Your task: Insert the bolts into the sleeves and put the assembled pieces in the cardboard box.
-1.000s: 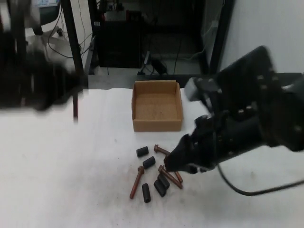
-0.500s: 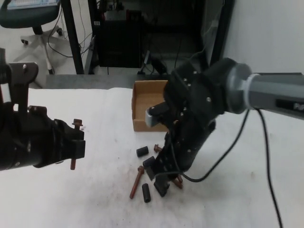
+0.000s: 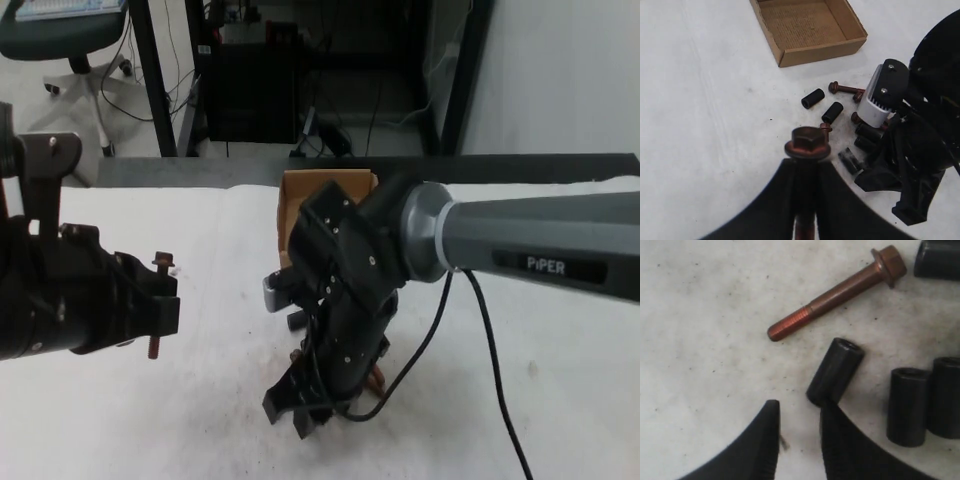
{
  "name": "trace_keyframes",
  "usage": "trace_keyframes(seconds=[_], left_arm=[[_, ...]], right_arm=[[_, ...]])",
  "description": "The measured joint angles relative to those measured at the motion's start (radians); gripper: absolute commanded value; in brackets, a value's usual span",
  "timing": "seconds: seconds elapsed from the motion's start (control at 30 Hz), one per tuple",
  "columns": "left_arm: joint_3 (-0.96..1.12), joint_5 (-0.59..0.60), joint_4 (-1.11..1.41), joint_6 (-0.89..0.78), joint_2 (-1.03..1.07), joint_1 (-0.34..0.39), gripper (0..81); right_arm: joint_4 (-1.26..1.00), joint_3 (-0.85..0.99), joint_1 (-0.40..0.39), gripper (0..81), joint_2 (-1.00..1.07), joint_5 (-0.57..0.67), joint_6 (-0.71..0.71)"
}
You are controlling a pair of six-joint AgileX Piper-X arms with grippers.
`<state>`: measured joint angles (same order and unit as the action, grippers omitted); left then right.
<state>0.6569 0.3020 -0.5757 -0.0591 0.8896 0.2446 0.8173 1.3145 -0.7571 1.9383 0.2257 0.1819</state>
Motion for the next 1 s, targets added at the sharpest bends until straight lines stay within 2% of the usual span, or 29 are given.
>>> trace_keyframes(seconds=[0.17,1.0], left_arm=[[0.0,0.0,0.0,0.0,0.0,0.0,0.4],[0.0,-0.024,-0.022,0.011,0.0,0.0,0.4]], right_arm=[[0.0,0.014,0.003,36.6,0.0,-0.031,0.0],[-0.018,0.046,0.008,36.3,0.043,-0.074,-0.039]])
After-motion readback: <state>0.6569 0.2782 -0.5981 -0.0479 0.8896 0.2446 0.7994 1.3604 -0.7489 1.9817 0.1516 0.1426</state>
